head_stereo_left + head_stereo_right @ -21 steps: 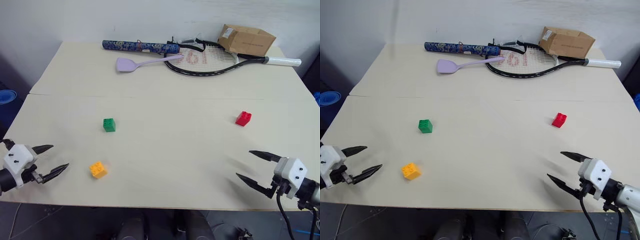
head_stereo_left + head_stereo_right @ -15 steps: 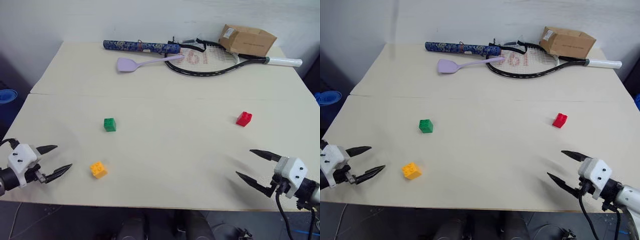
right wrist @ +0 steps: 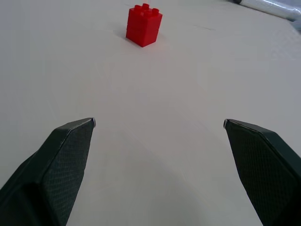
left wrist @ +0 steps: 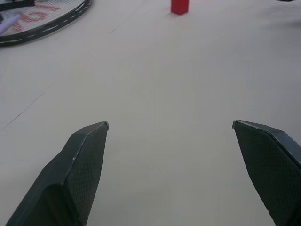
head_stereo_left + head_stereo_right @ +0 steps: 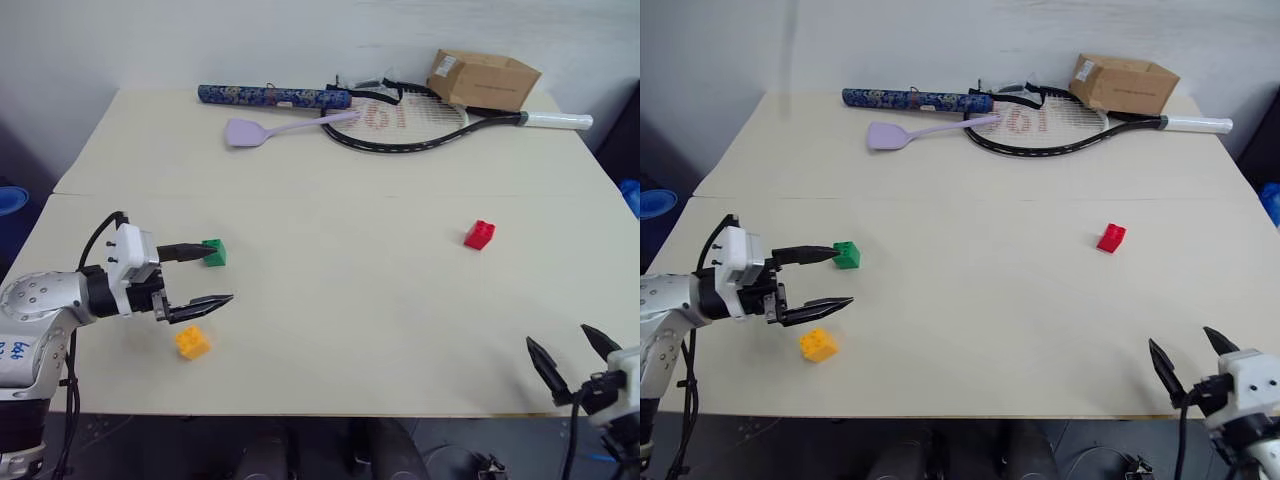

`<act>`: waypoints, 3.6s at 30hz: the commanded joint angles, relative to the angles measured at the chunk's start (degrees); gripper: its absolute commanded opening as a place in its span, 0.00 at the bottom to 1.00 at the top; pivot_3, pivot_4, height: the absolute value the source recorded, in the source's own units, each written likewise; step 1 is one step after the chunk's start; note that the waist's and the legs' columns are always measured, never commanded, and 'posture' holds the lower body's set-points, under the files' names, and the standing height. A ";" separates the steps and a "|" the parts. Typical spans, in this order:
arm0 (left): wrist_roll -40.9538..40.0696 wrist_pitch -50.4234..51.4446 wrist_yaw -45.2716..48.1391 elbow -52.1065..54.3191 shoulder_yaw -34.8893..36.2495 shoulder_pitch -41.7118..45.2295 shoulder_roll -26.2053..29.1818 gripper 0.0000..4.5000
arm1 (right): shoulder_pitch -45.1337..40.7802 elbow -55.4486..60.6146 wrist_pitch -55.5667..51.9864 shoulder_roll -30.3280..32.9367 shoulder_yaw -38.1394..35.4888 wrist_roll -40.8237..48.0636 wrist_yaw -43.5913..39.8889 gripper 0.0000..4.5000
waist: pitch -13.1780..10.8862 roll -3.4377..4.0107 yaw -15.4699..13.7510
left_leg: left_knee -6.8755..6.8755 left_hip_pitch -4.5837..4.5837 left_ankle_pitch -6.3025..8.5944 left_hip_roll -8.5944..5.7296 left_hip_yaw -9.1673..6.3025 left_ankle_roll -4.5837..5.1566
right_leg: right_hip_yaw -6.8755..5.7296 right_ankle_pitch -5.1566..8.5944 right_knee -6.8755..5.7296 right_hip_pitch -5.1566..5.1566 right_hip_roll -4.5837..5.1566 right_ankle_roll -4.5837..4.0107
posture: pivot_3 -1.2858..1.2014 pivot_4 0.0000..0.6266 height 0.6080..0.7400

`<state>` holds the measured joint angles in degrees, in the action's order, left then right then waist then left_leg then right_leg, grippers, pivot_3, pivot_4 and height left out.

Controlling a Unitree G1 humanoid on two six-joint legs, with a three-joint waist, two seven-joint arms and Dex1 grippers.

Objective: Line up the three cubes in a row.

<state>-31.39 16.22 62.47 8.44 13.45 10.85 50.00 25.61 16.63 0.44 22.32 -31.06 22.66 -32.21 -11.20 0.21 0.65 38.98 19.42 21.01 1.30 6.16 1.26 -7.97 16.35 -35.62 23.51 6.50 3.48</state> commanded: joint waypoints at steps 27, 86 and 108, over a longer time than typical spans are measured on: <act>1.05 -0.44 -0.93 2.66 -1.12 2.29 -2.63 1.00 | -54.07 -21.44 -20.01 -13.95 15.11 -14.13 42.53 0.65 | 0.00 -0.01 1.08 | 0.19 0.92 -0.18 0.02 0.45 0.10 | 0.40 0.00 -0.45 1.10 -0.15 0.00 | 0.52 0.24 1.00; 10.67 -8.58 3.69 -36.66 4.60 15.29 1.16 1.00 | -28.97 -8.11 3.12 12.59 17.23 12.26 -37.71 0.99 | 0.31 -0.63 -1.82 | 0.29 0.75 -0.10 -0.13 0.51 0.23 | 0.34 -0.15 -0.45 0.92 0.00 0.10 | 0.52 0.24 1.00; 32.11 -35.00 16.10 -78.29 -14.97 45.49 -6.36 0.46 | -22.34 -1.02 2.38 13.50 15.05 11.83 -31.33 1.00 | 0.34 -0.72 -0.59 | 0.40 0.80 -0.13 -0.12 0.81 0.31 | 0.15 -0.23 -0.44 1.04 -0.56 0.24 | 0.52 0.24 1.00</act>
<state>0.29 -17.64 77.97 -70.08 -1.63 54.86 42.12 3.00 13.46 2.38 35.01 -14.03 33.97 -63.92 -10.86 -0.51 0.06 39.41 20.22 20.89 1.19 6.96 1.58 -7.83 16.12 -36.07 24.55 5.95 3.72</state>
